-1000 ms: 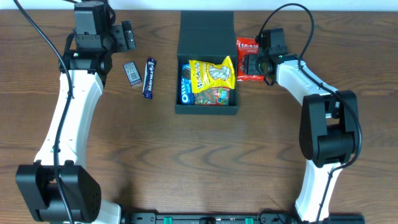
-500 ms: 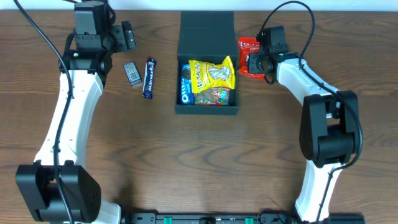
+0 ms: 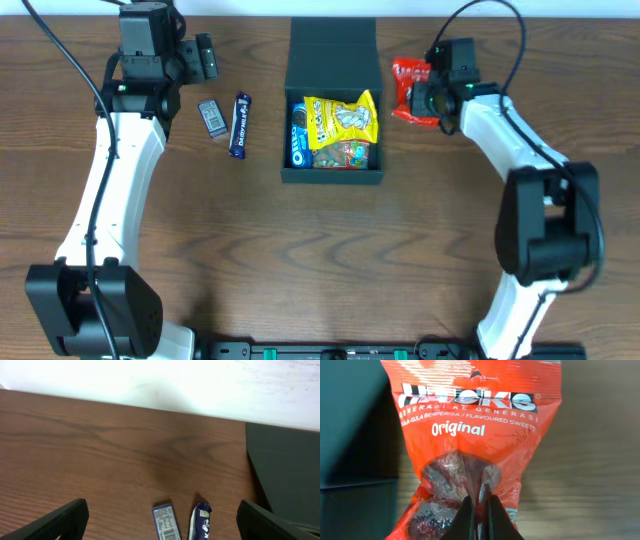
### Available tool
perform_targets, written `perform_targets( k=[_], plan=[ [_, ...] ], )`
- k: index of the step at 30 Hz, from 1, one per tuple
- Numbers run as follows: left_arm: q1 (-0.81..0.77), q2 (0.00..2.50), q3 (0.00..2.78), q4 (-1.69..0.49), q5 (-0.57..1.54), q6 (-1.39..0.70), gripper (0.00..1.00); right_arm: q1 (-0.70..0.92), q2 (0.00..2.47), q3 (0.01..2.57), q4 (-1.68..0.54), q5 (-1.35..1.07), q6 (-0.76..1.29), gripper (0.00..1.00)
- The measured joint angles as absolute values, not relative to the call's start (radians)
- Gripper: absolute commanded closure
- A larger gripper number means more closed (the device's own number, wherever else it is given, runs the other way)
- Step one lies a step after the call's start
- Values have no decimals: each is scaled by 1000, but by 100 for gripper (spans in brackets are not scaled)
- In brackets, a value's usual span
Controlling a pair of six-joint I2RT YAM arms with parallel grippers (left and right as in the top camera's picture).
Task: Pack container
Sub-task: 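Lift the red Hacks bag and place it into the box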
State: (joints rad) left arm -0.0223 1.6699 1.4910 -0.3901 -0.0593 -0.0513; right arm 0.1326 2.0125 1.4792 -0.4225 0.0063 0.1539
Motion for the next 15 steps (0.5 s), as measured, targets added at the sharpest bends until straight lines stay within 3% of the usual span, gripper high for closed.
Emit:
perform_targets(
  k=[6, 15],
  plan=[
    [-22, 1670, 1491, -385, -59, -51, 5, 139, 1833, 1480, -398, 5, 60, 99],
    [-22, 1670, 1491, -348, -59, -51, 5, 228, 1777, 1480, -443, -197, -297, 99]
  ],
)
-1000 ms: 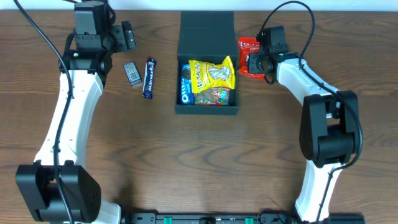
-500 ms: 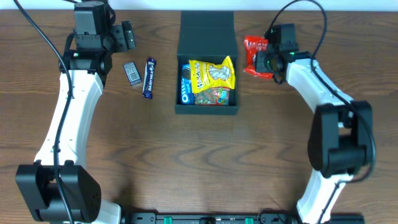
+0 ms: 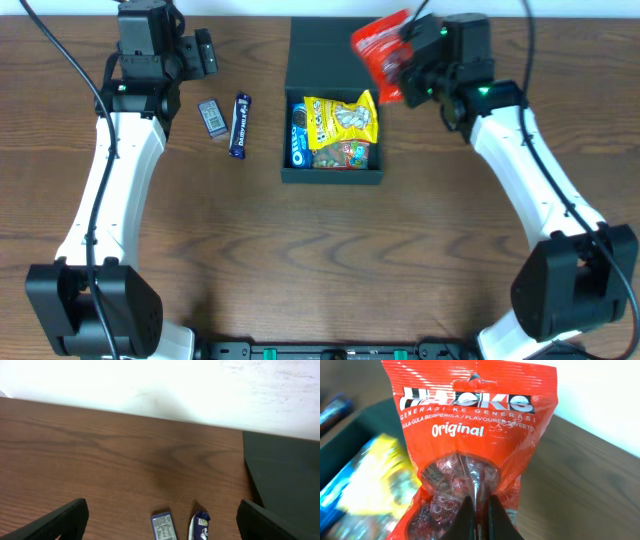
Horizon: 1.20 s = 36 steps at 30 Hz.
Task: Pack container
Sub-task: 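Lift the red Hacks bag and place it into the box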
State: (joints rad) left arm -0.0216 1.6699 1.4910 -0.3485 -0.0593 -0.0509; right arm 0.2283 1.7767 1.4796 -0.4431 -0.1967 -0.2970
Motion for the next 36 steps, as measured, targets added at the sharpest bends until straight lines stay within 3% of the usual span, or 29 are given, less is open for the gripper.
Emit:
perform_targets(
  k=[16, 36],
  plan=[
    [-2, 1649, 1491, -340, -59, -51, 5, 269, 1799, 1480, -656, -576, -895, 99],
    [-2, 1649, 1491, -356, -59, -51, 5, 312, 2012, 1480, -649, -524, -999, 99]
  ],
)
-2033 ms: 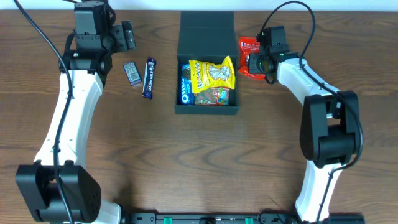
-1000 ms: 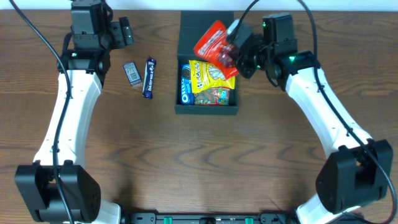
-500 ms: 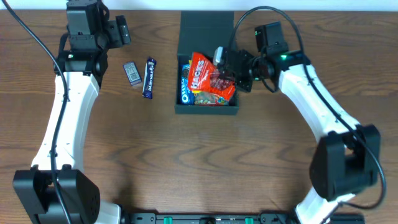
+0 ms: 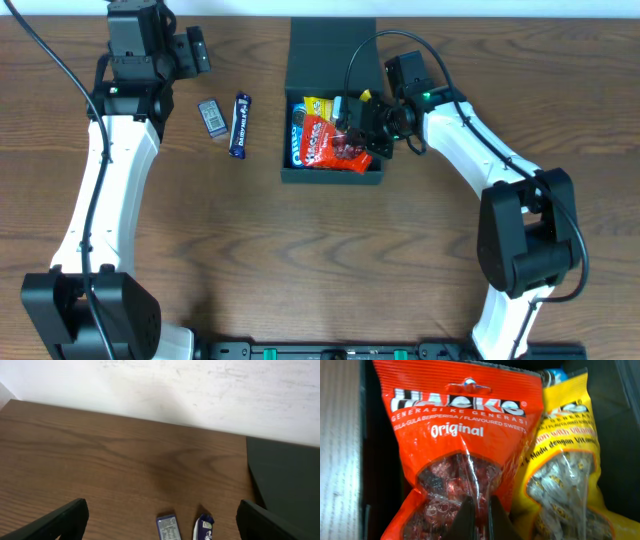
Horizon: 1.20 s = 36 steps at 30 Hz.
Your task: Pack container
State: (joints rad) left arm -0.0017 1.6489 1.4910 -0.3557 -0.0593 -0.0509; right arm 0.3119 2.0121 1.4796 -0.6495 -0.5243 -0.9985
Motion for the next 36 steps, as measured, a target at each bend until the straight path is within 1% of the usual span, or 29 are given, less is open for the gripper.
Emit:
perform_targets(
  k=[18, 19, 20, 21, 22, 23, 30, 36],
  plan=[
    [-2, 1649, 1491, -360, -59, -51, 5, 331, 2012, 1480, -677, -393, -1144, 99],
    [-2, 1649, 1491, -360, -59, -51, 5, 331, 2012, 1480, -677, -390, -1147, 96],
    [-2, 1649, 1491, -360, -59, -51, 5, 331, 2012, 1480, -676, -389, -1148, 79],
    [-2, 1649, 1491, -360, -59, -51, 5, 331, 2012, 1480, -673, -387, -1147, 38],
    [-2, 1649, 1491, -360, -59, -51, 5, 331, 2012, 1480, -665, -376, -1140, 18],
    [-2, 1649, 1491, -360, -59, -51, 5, 331, 2012, 1480, -651, -365, -1134, 1],
    [-2, 1649, 1491, -360, -59, -51, 5, 331, 1986, 1480, -559, -327, -1025, 1],
    [-2, 1649, 1491, -360, -59, -51, 5, 331, 1797, 1478, -481, -352, -945, 1]
  ],
)
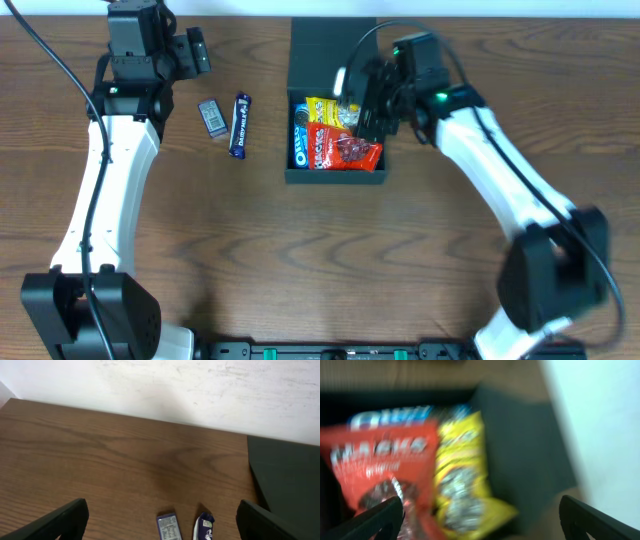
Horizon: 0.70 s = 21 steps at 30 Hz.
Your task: Pack container
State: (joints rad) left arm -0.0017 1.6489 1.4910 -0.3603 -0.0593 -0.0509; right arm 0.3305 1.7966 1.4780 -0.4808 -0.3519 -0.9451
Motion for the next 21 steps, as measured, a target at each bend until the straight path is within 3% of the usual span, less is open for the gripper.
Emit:
perform_targets(
  k=[7, 16, 21],
  plan=[
    [-2, 1649, 1491, -413, -59, -51, 5, 329, 1576, 1480, -430, -379, -646, 1],
    [-2, 1657, 1491, -501, -38, -9, 5, 328, 1566, 1480, -574, -385, -382, 1],
    [-2, 1717, 1491, -541, 27, 23, 0, 328, 1566, 1480, -614, -385, -282, 1]
  ],
)
